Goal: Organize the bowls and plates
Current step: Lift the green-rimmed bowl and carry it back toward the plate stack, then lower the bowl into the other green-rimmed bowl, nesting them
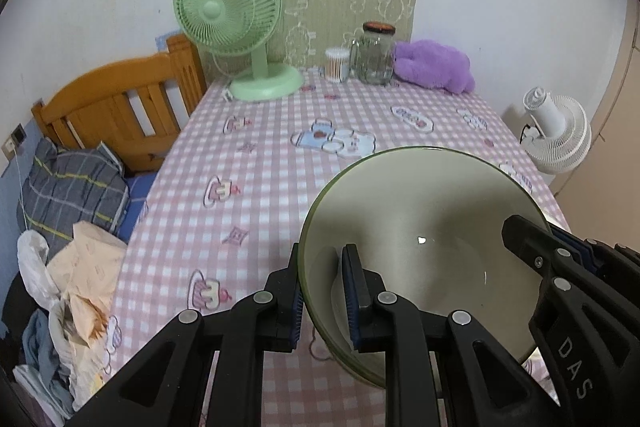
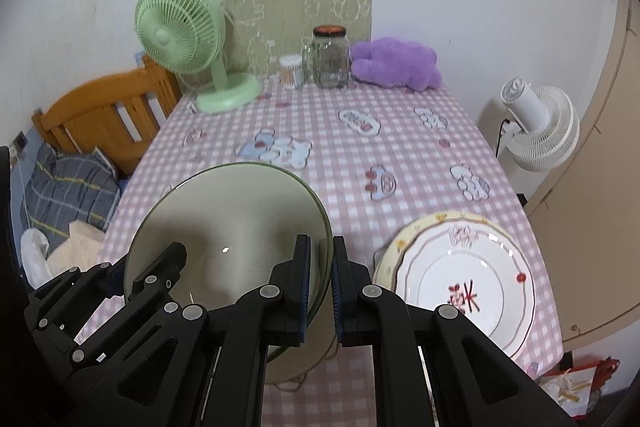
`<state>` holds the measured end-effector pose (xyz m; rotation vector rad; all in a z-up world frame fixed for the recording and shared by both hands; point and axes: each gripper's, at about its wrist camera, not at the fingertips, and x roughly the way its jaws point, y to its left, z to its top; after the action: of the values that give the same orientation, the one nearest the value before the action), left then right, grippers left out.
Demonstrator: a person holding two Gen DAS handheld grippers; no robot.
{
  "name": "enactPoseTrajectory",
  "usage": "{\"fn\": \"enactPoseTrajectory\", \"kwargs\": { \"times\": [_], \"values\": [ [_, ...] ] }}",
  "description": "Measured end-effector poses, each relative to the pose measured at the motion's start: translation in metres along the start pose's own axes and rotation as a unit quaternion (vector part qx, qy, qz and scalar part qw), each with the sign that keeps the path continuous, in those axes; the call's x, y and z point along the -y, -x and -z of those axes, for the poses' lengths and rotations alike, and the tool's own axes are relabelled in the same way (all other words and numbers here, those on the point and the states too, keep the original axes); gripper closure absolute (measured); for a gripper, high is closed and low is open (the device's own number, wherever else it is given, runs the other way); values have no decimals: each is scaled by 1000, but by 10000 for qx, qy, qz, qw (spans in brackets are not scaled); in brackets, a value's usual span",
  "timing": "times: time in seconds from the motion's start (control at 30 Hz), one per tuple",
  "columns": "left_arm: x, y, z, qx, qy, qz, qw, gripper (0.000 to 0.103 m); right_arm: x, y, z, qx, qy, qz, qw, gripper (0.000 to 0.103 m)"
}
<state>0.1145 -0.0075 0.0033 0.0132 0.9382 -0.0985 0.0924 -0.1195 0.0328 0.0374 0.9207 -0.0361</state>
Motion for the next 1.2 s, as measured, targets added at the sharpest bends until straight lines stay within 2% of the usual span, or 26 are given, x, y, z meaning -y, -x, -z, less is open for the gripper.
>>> {"fn": "enactPoseTrajectory", "kwargs": {
  "times": [0.37,0.9,1.2],
  "values": [
    [-1,-12,20,-279,31,-63,9996,88,-3,-13,22,-346,101,-25,9993,91],
    [7,-36,25,-566,5,-71,9984,88,5,-45,28,-741,134,20,9972,91],
    [11,-43,28,-571,-56,-138,9983,86,4,-50,28,-644,291,80,9975,91]
  ]
}}
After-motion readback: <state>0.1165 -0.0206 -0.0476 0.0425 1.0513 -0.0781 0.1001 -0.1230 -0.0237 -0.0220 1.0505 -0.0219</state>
